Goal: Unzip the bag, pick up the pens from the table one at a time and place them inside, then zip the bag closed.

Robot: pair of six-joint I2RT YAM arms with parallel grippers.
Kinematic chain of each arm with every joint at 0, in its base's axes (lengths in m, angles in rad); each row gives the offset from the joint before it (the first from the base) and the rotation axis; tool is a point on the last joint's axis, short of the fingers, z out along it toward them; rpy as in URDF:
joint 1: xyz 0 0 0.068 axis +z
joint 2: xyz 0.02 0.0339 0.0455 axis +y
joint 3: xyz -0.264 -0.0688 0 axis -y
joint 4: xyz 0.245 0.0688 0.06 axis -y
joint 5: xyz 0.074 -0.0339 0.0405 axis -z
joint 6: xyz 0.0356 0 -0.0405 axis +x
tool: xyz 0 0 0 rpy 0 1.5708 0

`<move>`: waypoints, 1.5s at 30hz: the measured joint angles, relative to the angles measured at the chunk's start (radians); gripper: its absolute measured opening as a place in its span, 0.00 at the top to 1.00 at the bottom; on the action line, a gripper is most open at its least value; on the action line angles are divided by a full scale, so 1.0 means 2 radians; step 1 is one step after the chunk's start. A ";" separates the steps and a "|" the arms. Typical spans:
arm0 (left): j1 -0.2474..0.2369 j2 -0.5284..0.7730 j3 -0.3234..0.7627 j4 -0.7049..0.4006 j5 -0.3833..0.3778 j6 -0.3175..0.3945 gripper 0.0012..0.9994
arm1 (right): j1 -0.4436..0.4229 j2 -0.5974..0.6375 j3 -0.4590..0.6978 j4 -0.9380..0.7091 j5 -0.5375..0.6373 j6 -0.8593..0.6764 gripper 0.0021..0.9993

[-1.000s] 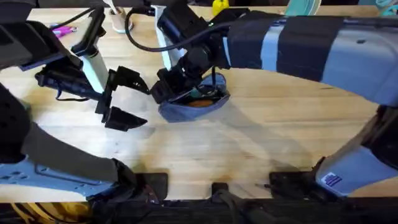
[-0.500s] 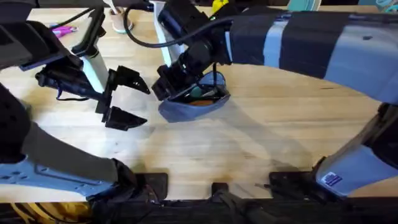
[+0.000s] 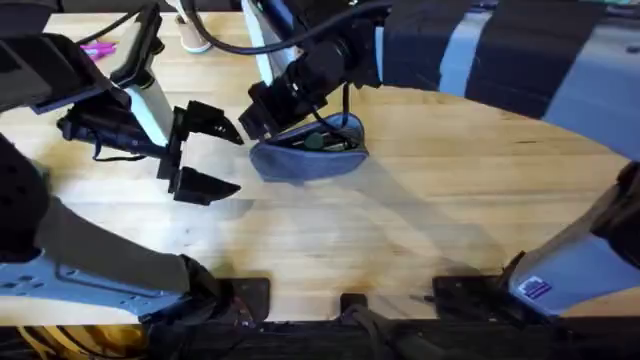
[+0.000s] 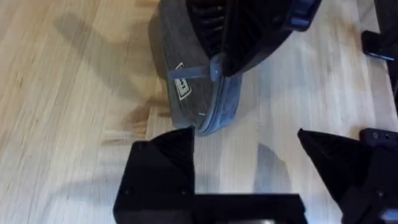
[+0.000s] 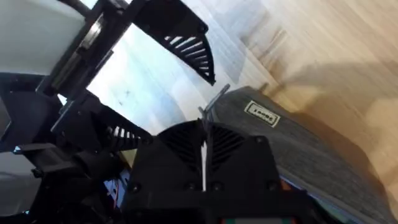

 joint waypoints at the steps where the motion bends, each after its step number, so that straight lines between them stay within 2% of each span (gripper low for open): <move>1: 0.000 0.000 0.000 0.002 0.003 0.000 0.01 | 0.000 0.000 0.000 0.000 0.001 0.000 0.97; 7: -0.003 0.000 0.000 0.016 0.036 0.000 0.01 | 0.000 0.000 0.000 -0.001 0.002 0.002 0.97; 11: -0.021 0.000 0.000 0.036 0.055 -0.004 0.01 | 0.000 0.000 0.000 -0.001 0.003 0.005 0.97; 19: -0.085 0.000 0.000 0.091 0.065 -0.084 0.01 | 0.000 0.000 0.000 0.000 0.004 0.017 0.97; 22: -0.099 0.000 0.000 0.100 0.066 -0.103 0.02 | 0.000 0.000 0.000 0.000 0.004 0.021 0.97; 24: -0.100 0.000 0.000 0.101 0.066 -0.109 0.07 | 0.000 0.000 0.000 0.000 0.004 0.023 0.97; 26: -0.100 0.000 0.000 0.101 0.065 -0.116 0.19 | 0.000 0.000 0.000 0.001 0.004 0.023 0.97; 29: -0.099 0.000 0.000 0.101 0.064 -0.120 0.65 | 0.000 0.000 0.000 0.001 0.004 0.023 0.97; 31: -0.099 0.000 0.000 0.102 0.063 -0.121 0.92 | -0.001 0.000 0.000 0.001 0.004 0.023 0.97; 33: -0.099 0.000 0.000 0.102 0.063 -0.122 0.95 | -0.003 0.000 0.000 0.001 0.004 0.024 0.97; 38: -0.099 0.000 0.000 0.103 0.067 -0.124 0.96 | -0.022 0.000 0.000 -0.006 -0.002 0.025 0.97; 45: -0.100 0.000 0.000 0.106 0.087 -0.126 0.96 | -0.084 0.000 0.002 -0.049 -0.035 0.034 0.97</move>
